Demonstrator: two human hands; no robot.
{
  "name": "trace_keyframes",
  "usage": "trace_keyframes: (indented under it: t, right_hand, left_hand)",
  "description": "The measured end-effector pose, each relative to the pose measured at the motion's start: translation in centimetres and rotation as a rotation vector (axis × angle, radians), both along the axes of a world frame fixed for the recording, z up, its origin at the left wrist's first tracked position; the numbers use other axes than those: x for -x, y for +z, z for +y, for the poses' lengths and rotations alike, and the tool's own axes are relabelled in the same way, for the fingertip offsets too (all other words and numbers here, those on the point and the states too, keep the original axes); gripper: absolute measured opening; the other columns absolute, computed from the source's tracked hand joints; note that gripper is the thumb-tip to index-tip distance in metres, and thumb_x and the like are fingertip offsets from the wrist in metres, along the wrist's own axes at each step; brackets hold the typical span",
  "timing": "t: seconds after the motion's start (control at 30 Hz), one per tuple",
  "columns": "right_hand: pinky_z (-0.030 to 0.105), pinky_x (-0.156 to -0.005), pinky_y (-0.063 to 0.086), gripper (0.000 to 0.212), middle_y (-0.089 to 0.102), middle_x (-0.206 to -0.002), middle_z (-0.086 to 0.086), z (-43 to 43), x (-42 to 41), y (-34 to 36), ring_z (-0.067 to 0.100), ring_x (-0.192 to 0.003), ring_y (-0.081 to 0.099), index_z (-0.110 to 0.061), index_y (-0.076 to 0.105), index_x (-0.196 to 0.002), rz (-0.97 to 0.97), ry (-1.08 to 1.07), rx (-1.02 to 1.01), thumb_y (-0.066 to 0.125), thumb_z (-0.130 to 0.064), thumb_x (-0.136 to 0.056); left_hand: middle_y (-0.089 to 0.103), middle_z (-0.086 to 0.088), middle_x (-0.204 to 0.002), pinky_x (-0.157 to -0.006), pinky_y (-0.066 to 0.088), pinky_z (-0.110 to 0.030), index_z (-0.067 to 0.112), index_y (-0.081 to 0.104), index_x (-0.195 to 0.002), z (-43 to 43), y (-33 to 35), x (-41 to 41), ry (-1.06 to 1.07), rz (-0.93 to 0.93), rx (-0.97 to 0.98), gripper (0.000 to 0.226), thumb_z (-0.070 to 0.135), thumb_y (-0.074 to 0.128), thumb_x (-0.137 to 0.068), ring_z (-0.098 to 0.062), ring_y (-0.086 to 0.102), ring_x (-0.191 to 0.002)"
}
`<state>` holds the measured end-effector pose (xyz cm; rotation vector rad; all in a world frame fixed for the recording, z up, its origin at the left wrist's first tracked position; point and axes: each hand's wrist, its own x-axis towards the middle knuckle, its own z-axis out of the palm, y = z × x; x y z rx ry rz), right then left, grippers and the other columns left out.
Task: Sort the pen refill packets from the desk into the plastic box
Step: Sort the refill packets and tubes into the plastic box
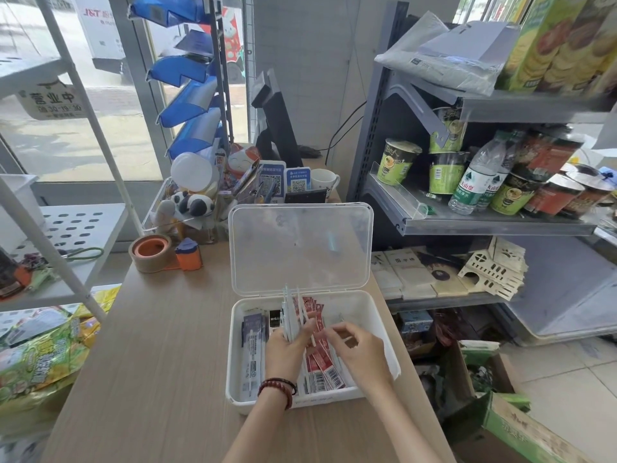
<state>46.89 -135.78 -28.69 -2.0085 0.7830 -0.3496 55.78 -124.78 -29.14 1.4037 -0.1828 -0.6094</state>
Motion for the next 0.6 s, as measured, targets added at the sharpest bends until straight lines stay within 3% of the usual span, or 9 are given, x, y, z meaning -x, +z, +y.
trace_keyframes:
  t: [0.13, 0.2, 0.27, 0.37, 0.5, 0.6]
  right_hand:
    - [0.016, -0.070, 0.053, 0.014, 0.074, -0.081, -0.013, 0.5, 0.6, 1.0, 0.000, -0.077, 0.067, -0.027, 0.074, -0.087, -0.119, 0.056, -0.104, 0.076, -0.039, -0.080]
    - [0.018, -0.071, 0.054, 0.016, 0.074, -0.080, -0.011, 0.4, 0.7, 1.0, 0.002, -0.077, 0.068, -0.026, 0.073, -0.087, -0.136, 0.044, -0.097, 0.079, -0.037, -0.077]
    - [0.020, -0.072, 0.056, 0.020, 0.074, -0.079, -0.010, 0.3, 0.7, 0.9, 0.002, -0.077, 0.069, -0.026, 0.072, -0.088, -0.125, 0.029, -0.103, 0.080, -0.040, -0.075]
    - [0.021, -0.069, 0.057, 0.021, 0.072, -0.079, -0.011, 0.2, 0.5, 0.5, -0.002, -0.075, 0.067, -0.027, 0.070, -0.086, -0.075, -0.012, -0.053, 0.077, -0.045, -0.078]
    - [0.027, -0.065, 0.060, 0.012, 0.071, -0.079, -0.011, -0.1, 0.2, -0.1, -0.004, -0.075, 0.066, -0.027, 0.069, -0.089, -0.049, -0.104, -0.033, 0.072, -0.037, -0.084]
    - [0.015, -0.064, 0.052, 0.008, 0.069, -0.083, -0.013, -0.5, 0.1, -0.7, -0.003, -0.075, 0.064, -0.025, 0.069, -0.094, 0.034, -0.143, 0.048, 0.067, -0.030, -0.089]
  left_hand:
    - [0.075, -0.007, -0.078, -0.073, 0.059, -0.044, 0.011, 0.073, -0.089, 0.0, -0.3, -0.2, -0.052, -0.050, -0.088, 0.022, 0.028, 0.075, -0.074, -0.022, 0.072, -0.076]
    - [0.075, -0.008, -0.079, -0.075, 0.059, -0.044, 0.012, 0.074, -0.087, 0.1, -0.5, -0.2, -0.066, -0.052, -0.088, 0.020, 0.026, 0.077, -0.073, -0.023, 0.072, -0.077]
    - [0.075, -0.006, -0.077, -0.070, 0.060, -0.036, 0.013, 0.074, -0.088, 0.1, -0.4, -0.2, -0.063, -0.044, -0.088, 0.019, 0.026, 0.077, -0.074, -0.019, 0.072, -0.076]
    - [0.072, -0.003, -0.067, -0.051, 0.054, -0.020, 0.015, 0.074, -0.090, 0.0, 0.1, 0.0, -0.080, -0.061, -0.146, 0.021, 0.030, 0.074, -0.076, -0.008, 0.068, -0.057]
    - [0.074, -0.008, -0.093, -0.065, 0.060, -0.032, 0.011, 0.071, -0.100, -0.3, 0.4, 0.1, -0.165, -0.005, -0.048, 0.023, 0.027, 0.063, -0.085, -0.017, 0.072, -0.083]
    - [0.075, -0.004, -0.093, -0.062, 0.060, -0.029, 0.010, 0.067, -0.105, -0.2, 0.7, 0.2, -0.129, 0.039, -0.002, 0.023, 0.024, 0.057, -0.090, -0.021, 0.072, -0.083]
